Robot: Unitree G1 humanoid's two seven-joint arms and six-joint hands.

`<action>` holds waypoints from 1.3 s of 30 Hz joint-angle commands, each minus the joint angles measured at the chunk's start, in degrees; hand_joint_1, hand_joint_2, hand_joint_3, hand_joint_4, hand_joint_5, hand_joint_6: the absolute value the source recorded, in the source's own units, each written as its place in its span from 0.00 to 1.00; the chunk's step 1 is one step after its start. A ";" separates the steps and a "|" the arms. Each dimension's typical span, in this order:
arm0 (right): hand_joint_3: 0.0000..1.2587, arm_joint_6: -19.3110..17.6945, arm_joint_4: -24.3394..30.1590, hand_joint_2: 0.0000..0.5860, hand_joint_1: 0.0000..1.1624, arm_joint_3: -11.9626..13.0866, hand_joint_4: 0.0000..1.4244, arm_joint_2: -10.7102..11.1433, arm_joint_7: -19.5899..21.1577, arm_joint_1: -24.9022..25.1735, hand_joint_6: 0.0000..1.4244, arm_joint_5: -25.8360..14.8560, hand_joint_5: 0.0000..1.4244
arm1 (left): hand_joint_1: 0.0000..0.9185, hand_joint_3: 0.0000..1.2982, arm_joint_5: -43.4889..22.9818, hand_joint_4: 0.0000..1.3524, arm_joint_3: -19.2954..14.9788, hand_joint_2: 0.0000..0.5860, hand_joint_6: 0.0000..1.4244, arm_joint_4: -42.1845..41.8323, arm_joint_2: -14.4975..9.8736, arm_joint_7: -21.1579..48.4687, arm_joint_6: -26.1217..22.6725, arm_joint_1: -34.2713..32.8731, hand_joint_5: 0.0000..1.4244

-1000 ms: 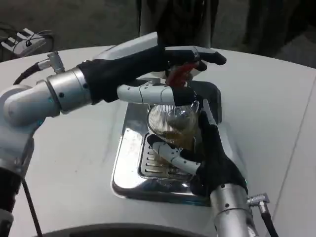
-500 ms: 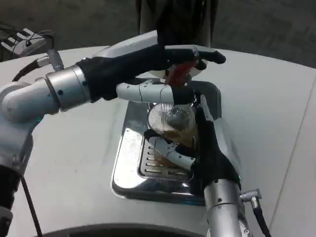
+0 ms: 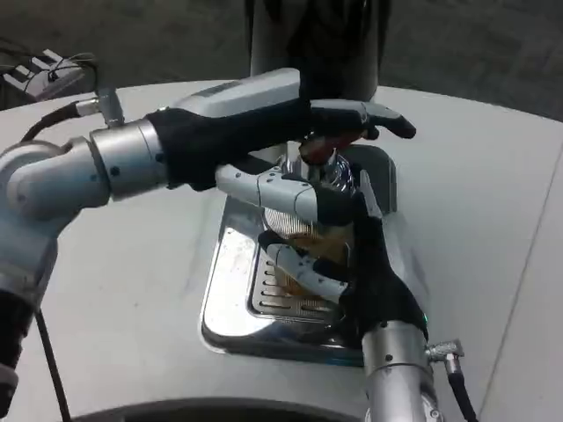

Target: Grasp the cup under the faucet to collect the drink, then remove the cup.

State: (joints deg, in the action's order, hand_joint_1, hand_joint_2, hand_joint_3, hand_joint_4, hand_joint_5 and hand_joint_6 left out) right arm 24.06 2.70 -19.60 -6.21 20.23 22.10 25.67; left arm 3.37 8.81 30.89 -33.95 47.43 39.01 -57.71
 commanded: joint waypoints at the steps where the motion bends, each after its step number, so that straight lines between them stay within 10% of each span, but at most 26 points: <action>1: 0.00 -0.81 -0.41 0.35 0.60 -0.71 0.00 -3.82 1.60 -1.94 0.06 -0.27 0.01 | 0.00 0.14 1.69 0.07 1.82 0.00 0.10 0.18 -0.75 1.82 1.40 -0.24 0.11; 39: 0.00 -13.30 -11.87 0.35 0.60 -3.21 0.00 -6.82 15.09 -3.92 0.08 -3.82 0.04 | 0.00 0.14 -0.96 0.06 1.07 0.00 0.10 0.15 -1.16 4.11 -1.07 -1.49 0.10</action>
State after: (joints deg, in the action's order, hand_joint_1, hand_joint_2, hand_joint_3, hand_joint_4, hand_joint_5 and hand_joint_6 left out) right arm 11.43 -8.40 -22.05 -6.22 33.67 21.33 22.23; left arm 2.30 9.50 30.96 -34.52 49.78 37.82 -58.90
